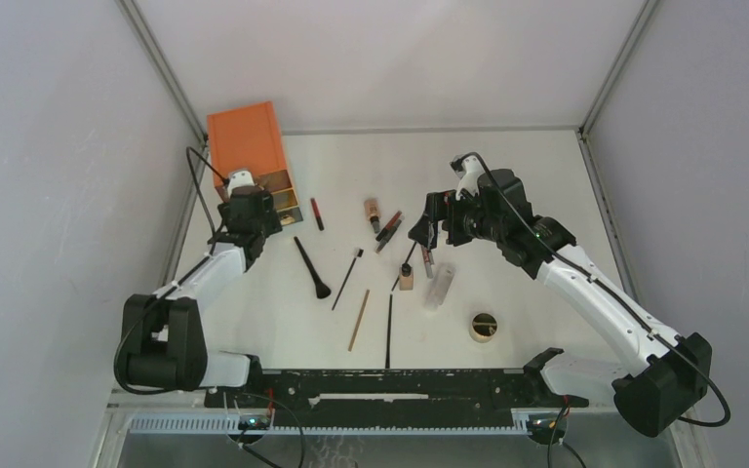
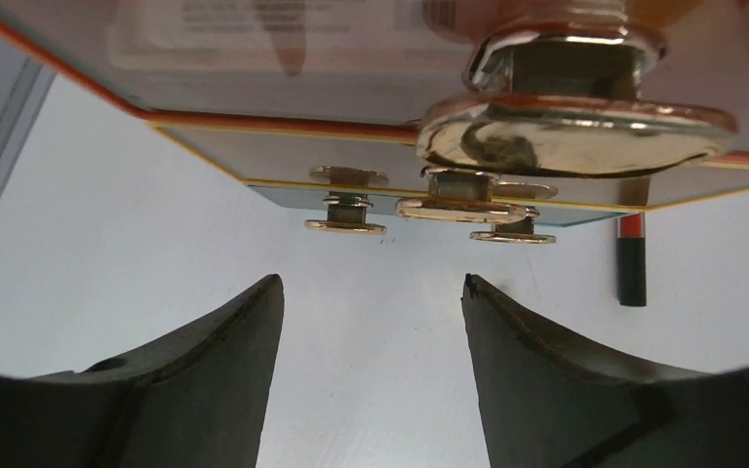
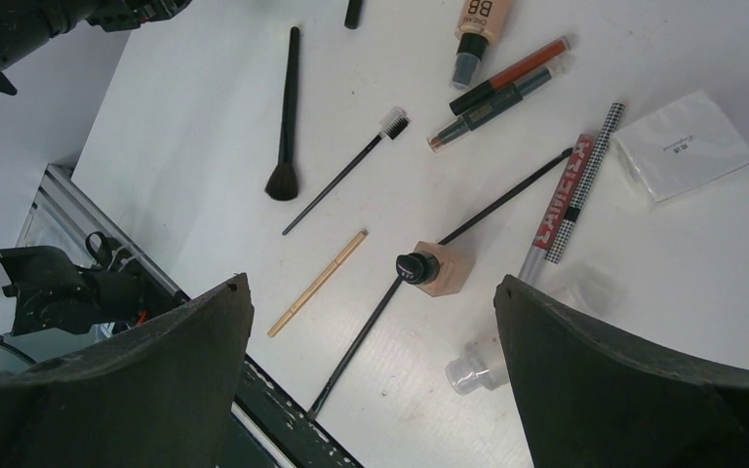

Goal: Organize the makeup
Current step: Open the drawer in the storage box.

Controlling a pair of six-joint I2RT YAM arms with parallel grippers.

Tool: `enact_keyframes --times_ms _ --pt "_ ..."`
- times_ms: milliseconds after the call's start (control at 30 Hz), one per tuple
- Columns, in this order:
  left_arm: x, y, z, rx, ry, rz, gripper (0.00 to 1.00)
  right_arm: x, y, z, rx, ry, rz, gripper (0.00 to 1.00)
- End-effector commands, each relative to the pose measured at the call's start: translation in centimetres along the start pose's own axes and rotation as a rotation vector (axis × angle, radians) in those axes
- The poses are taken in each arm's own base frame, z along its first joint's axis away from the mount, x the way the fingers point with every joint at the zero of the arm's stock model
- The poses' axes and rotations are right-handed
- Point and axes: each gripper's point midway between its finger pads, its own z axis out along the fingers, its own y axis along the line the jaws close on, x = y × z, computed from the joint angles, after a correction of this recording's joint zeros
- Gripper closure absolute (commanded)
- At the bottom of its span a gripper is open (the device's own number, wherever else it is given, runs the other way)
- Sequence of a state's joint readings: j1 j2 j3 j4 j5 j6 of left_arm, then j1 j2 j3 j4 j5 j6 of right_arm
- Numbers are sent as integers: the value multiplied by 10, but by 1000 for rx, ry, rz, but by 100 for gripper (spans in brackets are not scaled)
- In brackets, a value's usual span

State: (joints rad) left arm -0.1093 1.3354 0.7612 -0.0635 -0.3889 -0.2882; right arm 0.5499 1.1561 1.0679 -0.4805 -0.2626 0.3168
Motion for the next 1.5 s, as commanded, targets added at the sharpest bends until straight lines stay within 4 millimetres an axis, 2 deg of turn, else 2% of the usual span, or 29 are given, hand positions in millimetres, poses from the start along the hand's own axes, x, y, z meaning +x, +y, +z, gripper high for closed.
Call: enact_keyframes --times_ms 0,200,367,500,733,933,1167,1300,1467 --pt "-45 -19 7 55 -120 -12 28 -10 -1 -3 8 -43 -20 0" --pt "-61 -32 13 102 -158 14 29 -6 -6 -8 30 -40 -23 0" --pt "-71 -34 17 123 -161 7 31 -4 -8 -8 34 -42 -13 0" --pt "-75 -40 23 176 -151 -27 39 -4 -7 -6 27 -39 -8 0" --pt "-78 -54 15 263 -156 -33 57 -2 -7 -7 32 -34 1 0" --pt "-57 -59 -5 315 -85 -143 64 -2 -7 -6 30 -37 4 0" --pt "-12 -49 -37 277 -12 -155 61 3 -6 -4 21 -29 6 0" --pt "1 -42 -56 263 -3 -167 60 4 -6 -3 18 -25 6 0" --pt "17 -31 -67 253 4 -188 59 5 -5 -1 12 -21 6 0"
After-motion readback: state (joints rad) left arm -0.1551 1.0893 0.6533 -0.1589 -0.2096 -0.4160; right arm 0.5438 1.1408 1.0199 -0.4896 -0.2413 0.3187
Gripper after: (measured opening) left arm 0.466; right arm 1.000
